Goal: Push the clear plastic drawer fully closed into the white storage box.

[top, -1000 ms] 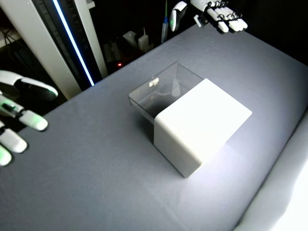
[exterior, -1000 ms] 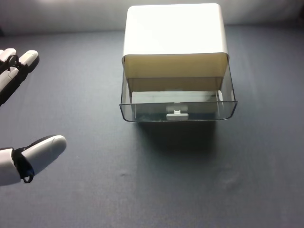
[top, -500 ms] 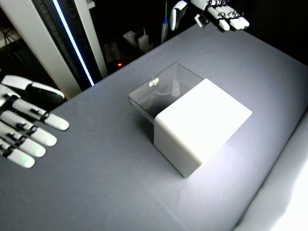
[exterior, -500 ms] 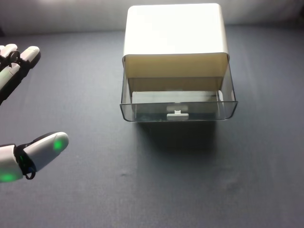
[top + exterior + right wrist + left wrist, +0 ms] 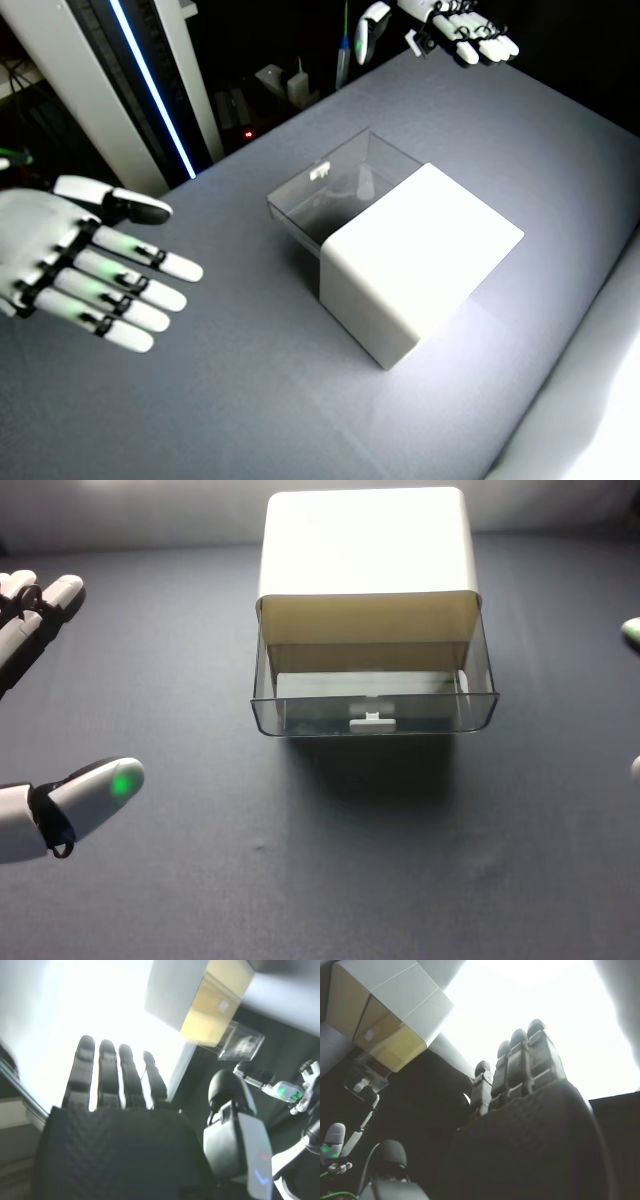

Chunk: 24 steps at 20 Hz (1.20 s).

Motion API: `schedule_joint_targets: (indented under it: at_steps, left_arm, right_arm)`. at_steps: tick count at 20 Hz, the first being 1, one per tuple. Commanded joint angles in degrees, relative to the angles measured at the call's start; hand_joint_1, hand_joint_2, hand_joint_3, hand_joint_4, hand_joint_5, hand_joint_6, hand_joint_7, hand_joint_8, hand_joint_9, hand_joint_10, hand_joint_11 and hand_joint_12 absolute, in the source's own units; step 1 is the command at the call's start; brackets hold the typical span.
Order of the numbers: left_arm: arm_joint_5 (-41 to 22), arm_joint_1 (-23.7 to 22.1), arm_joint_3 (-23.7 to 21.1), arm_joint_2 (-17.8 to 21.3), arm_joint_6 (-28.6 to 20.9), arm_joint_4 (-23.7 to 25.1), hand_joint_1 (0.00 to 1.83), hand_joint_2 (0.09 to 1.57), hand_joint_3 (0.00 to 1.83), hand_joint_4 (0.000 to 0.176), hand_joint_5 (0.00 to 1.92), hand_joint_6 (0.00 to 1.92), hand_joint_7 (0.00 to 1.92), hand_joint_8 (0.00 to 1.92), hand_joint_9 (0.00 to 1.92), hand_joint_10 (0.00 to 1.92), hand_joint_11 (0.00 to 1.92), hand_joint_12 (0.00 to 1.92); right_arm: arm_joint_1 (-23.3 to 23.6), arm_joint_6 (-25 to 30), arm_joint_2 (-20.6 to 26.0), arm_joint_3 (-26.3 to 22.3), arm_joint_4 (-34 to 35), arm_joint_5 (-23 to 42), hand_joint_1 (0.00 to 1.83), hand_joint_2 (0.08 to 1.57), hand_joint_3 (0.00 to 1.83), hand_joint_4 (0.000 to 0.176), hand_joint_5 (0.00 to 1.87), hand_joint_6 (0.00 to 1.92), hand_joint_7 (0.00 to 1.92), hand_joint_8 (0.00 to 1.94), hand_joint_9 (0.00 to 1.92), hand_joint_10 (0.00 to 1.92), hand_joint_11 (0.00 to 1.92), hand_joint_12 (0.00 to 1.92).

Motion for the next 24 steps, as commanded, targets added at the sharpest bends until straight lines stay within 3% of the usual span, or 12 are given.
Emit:
schedule_joint_targets:
  at_steps: [1,4,6,9,11,14,16,18,19,21,23,24]
  left_arm:
    - [-7.1,-0.3,0.3,0.0,-0.2,0.4,0.00,0.59,0.55,0.176,0.00,0.00,0.00,0.00,0.00,0.00,0.00,0.00]
    - [-7.1,-0.3,0.3,0.0,-0.2,0.3,0.00,0.59,0.54,0.176,0.00,0.00,0.00,0.00,0.00,0.00,0.00,0.00]
    - [-7.1,-0.3,0.3,0.0,-0.2,0.3,0.00,0.59,0.54,0.176,0.00,0.00,0.00,0.00,0.00,0.00,0.00,0.00]
    - [-7.1,0.0,0.1,0.1,-0.2,0.2,0.00,0.60,0.54,0.176,0.00,0.00,0.00,0.00,0.00,0.00,0.00,0.00]
    - [-7.1,0.1,0.1,0.1,-0.2,0.1,0.00,0.60,0.54,0.176,0.00,0.00,0.00,0.00,0.00,0.00,0.00,0.00]
    - [-7.1,0.2,0.0,0.2,-0.3,0.1,0.00,0.60,0.54,0.176,0.00,0.00,0.00,0.00,0.00,0.00,0.00,0.00]
    - [-7.1,0.3,0.0,0.2,-0.3,0.1,0.00,0.60,0.54,0.176,0.00,0.00,0.00,0.00,0.00,0.00,0.00,0.00]
    - [-7.1,0.3,-0.1,0.2,-0.3,0.1,0.00,0.60,0.53,0.176,0.00,0.00,0.00,0.00,0.00,0.00,0.00,0.00]
    - [-7.1,0.3,-0.1,0.2,-0.3,0.1,0.00,0.60,0.53,0.176,0.00,0.00,0.00,0.00,0.00,0.00,0.00,0.00]
    - [-7.1,0.3,-0.1,0.2,-0.4,0.0,0.00,0.60,0.53,0.176,0.00,0.00,0.00,0.00,0.00,0.00,0.00,0.00]
    - [-7.1,0.3,-0.1,0.2,-0.2,0.0,0.00,0.60,0.53,0.176,0.00,0.00,0.00,0.00,0.00,0.00,0.00,0.00]
    - [-7.1,0.3,-0.1,0.2,-0.2,0.0,0.00,0.60,0.53,0.176,0.00,0.00,0.00,0.00,0.00,0.00,0.00,0.00]
  right_arm:
    - [0.8,0.4,-0.1,0.3,-1.7,4.9,0.00,1.17,0.00,0.159,0.00,0.00,0.00,0.00,0.00,0.00,0.00,0.00]
    - [1.8,1.2,-0.2,0.3,-4.9,2.5,0.00,1.19,0.00,0.155,0.00,0.00,0.00,0.00,0.00,0.00,0.00,0.00]
    - [1.9,2.4,-0.2,-0.1,-7.1,2.0,0.00,1.19,0.00,0.134,0.00,0.00,0.00,0.00,0.00,0.00,0.00,0.00]
    - [2.0,3.4,0.3,-1.0,-9.8,2.0,0.00,1.15,0.00,0.167,0.00,0.00,0.00,0.00,0.00,0.00,0.00,0.00]
    - [2.1,4.2,1.0,-1.8,-11.5,2.1,0.00,1.13,0.00,0.173,0.00,0.00,0.00,0.00,0.00,0.00,0.00,0.00]
    - [2.0,4.5,1.2,-2.8,-13.0,2.1,0.00,1.15,0.00,0.097,0.00,0.00,0.00,0.00,0.00,0.00,0.00,0.00]
    - [1.7,4.7,1.4,-3.2,-13.2,2.1,0.00,1.14,0.00,0.124,0.00,0.00,0.00,0.00,0.00,0.00,0.00,0.00]
    - [1.3,5.1,1.7,-3.8,-13.7,2.2,0.00,1.15,0.00,0.098,0.01,0.00,0.00,0.00,0.00,0.00,0.00,0.00]
    - [1.2,5.1,1.7,-3.9,-14.0,2.2,0.00,1.14,0.00,0.107,0.01,0.00,0.00,0.00,0.00,0.00,0.00,0.00]
    - [0.9,5.7,1.7,-3.9,-14.2,2.2,0.00,1.13,0.00,0.157,0.01,0.00,0.00,0.00,0.00,0.00,0.00,0.00]
    - [0.8,6.6,1.7,-4.1,-15.1,2.1,0.00,1.14,0.00,0.149,0.03,0.01,0.00,0.00,0.00,0.00,0.00,0.00]
    - [0.8,6.9,1.7,-4.2,-15.6,2.0,0.00,1.15,0.00,0.159,0.02,0.01,0.00,0.00,0.00,0.00,0.00,0.00]
